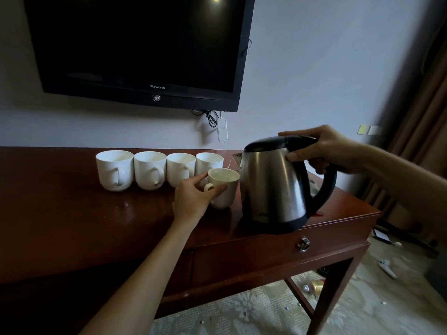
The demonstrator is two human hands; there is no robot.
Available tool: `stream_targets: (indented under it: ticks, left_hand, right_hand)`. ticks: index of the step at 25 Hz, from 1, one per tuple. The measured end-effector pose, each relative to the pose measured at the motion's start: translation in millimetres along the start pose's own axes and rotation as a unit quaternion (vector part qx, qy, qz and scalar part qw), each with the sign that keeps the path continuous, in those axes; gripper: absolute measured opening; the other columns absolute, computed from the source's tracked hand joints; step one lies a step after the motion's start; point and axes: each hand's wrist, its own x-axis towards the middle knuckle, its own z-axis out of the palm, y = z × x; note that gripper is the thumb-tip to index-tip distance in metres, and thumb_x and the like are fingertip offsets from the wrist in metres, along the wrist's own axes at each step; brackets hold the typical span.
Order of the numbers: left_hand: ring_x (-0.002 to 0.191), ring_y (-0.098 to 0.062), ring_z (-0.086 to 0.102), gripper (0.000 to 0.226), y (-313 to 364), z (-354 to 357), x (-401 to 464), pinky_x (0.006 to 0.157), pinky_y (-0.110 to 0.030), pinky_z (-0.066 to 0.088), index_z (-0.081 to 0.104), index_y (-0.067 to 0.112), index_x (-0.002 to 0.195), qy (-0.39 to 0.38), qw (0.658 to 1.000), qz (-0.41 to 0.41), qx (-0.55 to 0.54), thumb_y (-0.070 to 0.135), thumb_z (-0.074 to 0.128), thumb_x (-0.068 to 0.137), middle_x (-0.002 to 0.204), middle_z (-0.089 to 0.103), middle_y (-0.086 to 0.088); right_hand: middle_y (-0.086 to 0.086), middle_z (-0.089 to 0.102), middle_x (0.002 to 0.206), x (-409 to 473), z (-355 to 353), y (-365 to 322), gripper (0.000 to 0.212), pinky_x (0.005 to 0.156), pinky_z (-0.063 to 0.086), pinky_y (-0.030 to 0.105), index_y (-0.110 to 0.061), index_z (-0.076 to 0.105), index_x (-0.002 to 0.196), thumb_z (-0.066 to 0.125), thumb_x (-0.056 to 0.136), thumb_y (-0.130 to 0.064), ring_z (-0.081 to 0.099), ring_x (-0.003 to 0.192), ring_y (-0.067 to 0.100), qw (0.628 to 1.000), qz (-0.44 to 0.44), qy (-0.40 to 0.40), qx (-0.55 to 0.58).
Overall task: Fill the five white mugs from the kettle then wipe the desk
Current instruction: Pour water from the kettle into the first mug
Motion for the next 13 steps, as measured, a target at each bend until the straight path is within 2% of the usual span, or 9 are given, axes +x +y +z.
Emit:
stream_targets:
  ticks: [4, 7, 9, 11, 13]
  left_hand:
    - [0.094, -0.026, 0.072, 0.092, 6, 0, -2, 0.081, -0.043, 0.057, 0.074, 0.026, 0.125, -0.001, 1.0, -0.008, 0.008, 0.077, 0.074, 0.047, 0.086, 0.075, -0.003]
    - [0.076, -0.021, 0.067, 0.071, 10, 2, -3, 0.067, -0.034, 0.046, 0.075, 0.028, 0.123, -0.005, 0.998, -0.008, 0.057, 0.063, 0.086, 0.061, 0.065, 0.063, 0.006]
    - [0.076, -0.021, 0.066, 0.055, 14, 4, -6, 0.063, -0.031, 0.041, 0.077, 0.031, 0.118, 0.002, 0.995, -0.005, 0.096, 0.056, 0.086, 0.07, 0.058, 0.055, 0.011]
    - [0.086, -0.023, 0.07, 0.045, 20, 10, -11, 0.065, -0.032, 0.042, 0.078, 0.03, 0.108, 0.01, 0.993, -0.002, 0.116, 0.058, 0.083, 0.073, 0.066, 0.064, 0.01]
    - [0.093, -0.025, 0.07, 0.039, 28, 22, -14, 0.068, -0.033, 0.043, 0.077, 0.029, 0.103, 0.018, 0.99, -0.01, 0.142, 0.058, 0.08, 0.077, 0.082, 0.074, 0.007]
  right_hand:
    - [0.0, 0.042, 0.059, -24, 20, 42, 0.085, 0.042, 0.029, 0.024, -0.024, 0.066, 0.137, 0.088, 0.055, -0.023, 0.031, 0.043, 0.014, 0.988, -0.032, 0.107, 0.11]
    - [-0.006, 0.049, 0.052, -31, 28, 50, 0.089, 0.046, 0.031, 0.027, -0.024, 0.062, 0.139, 0.089, 0.054, -0.023, 0.035, 0.041, 0.013, 0.979, -0.05, 0.145, 0.133]
    - [-0.007, 0.048, 0.051, -34, 30, 51, 0.093, 0.049, 0.031, 0.029, -0.024, 0.061, 0.141, 0.09, 0.052, -0.025, 0.034, 0.043, 0.014, 0.974, -0.055, 0.162, 0.147]
    - [-0.007, 0.043, 0.051, -36, 31, 53, 0.093, 0.048, 0.03, 0.028, -0.025, 0.06, 0.142, 0.092, 0.054, -0.023, 0.032, 0.044, 0.014, 0.97, -0.057, 0.175, 0.158]
    - [-0.008, 0.04, 0.05, -35, 29, 57, 0.088, 0.045, 0.03, 0.027, -0.025, 0.059, 0.143, 0.092, 0.063, -0.014, 0.031, 0.044, 0.014, 0.969, -0.057, 0.186, 0.154]
